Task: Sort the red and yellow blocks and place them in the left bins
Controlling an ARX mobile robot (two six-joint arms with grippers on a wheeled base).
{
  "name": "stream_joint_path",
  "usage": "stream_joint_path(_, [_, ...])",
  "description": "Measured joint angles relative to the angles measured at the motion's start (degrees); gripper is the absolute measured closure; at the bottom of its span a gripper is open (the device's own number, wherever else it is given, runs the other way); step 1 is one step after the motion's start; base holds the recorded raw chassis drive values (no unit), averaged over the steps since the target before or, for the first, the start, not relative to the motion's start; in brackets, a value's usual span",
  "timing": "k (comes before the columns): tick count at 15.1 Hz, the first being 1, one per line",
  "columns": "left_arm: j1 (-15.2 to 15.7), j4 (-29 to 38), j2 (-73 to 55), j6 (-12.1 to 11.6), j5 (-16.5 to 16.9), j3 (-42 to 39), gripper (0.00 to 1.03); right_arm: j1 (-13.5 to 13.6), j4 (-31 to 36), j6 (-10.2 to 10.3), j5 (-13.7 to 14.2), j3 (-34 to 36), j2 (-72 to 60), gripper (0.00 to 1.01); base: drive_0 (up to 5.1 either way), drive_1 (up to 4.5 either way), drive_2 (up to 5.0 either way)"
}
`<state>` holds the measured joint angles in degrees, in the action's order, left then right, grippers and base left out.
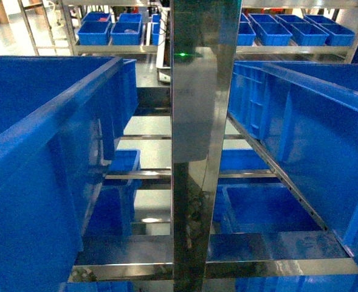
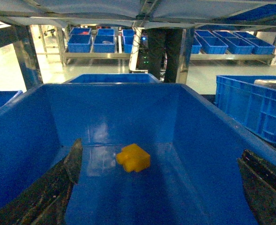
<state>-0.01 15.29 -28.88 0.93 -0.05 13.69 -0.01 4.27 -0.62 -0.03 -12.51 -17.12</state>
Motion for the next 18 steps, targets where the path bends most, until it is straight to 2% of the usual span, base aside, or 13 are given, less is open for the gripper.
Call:
stream_joint_path(3, [0.00,0.02,0.00,-0.02,0.00,0.00,0.05,0.00,0.00,0.00,0.00,0.00,-0.02,0.03,0.0,0.00,0.0])
stream_joint_path(5, [0.00,-0.04,-0.09,-0.04,0.00,0.00,0.05,0.00,0.00,0.00,0.00,0.00,-0.02,0.03,0.1,-3.12,3.3])
stream_joint_path(17, [0.00,0.13,-0.22,-0.15,0.00,-0.13,0.05,0.00,0.33,0.00,0.00,-0.04,0.00,0.03,0.0,-4.28,4.3])
stream_joint_path(18, [0.00,0.15,-0.20,-0.17,0.07,-0.13,0.05,0.00,0.31,0.00,0.02,-0.07,-0.04,0.03,0.0,0.00,0.0])
